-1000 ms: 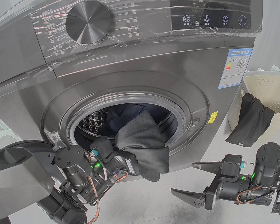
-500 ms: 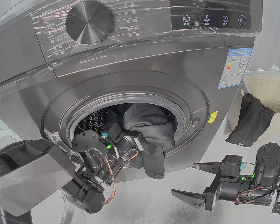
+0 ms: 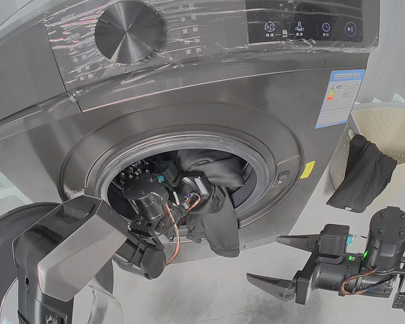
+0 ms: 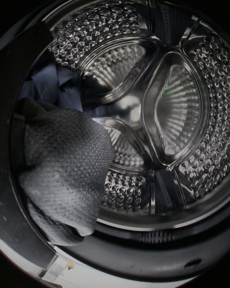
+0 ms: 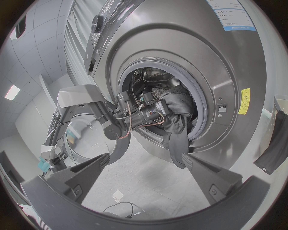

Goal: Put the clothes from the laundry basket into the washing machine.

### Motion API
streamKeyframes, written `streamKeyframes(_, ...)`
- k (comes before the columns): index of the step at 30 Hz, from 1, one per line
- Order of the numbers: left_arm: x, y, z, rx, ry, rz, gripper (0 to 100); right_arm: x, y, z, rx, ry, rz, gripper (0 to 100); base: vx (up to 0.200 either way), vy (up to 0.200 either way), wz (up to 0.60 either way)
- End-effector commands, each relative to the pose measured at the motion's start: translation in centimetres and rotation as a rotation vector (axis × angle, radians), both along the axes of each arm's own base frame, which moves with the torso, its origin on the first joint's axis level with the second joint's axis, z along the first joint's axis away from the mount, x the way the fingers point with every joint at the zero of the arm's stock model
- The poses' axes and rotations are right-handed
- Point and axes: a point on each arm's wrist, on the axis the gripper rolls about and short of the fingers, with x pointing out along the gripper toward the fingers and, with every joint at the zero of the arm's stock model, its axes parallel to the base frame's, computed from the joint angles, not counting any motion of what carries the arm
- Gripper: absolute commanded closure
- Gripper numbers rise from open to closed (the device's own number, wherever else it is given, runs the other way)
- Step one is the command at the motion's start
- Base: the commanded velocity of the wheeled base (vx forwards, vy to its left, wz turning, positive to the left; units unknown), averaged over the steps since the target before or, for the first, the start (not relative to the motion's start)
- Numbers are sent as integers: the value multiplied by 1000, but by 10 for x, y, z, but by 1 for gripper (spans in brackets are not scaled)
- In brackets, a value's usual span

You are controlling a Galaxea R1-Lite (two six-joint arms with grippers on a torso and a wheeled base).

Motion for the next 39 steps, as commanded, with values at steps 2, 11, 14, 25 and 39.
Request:
streamKeyframes(2, 31, -2, 8, -22, -16, 68, 100, 1, 1, -3, -8, 7, 1, 0, 0, 0, 0)
streamKeyframes(11, 61, 2, 13, -25, -16, 109, 100, 0, 1, -3, -10, 9, 2, 0, 0, 0, 0)
streamKeyframes(14, 67, 9, 18, -34, -24, 149, 100, 0, 1, -4, -13, 12, 2, 0, 0, 0, 0)
streamKeyframes(25, 63, 10, 19, -45, 1, 153, 0, 1, 2, -7, -20, 21, 2, 0, 0, 0, 0)
streamKeyframes(39, -7, 13, 10, 109, 256, -54, 0, 0, 2, -6, -16, 17, 5, 0, 0, 0, 0)
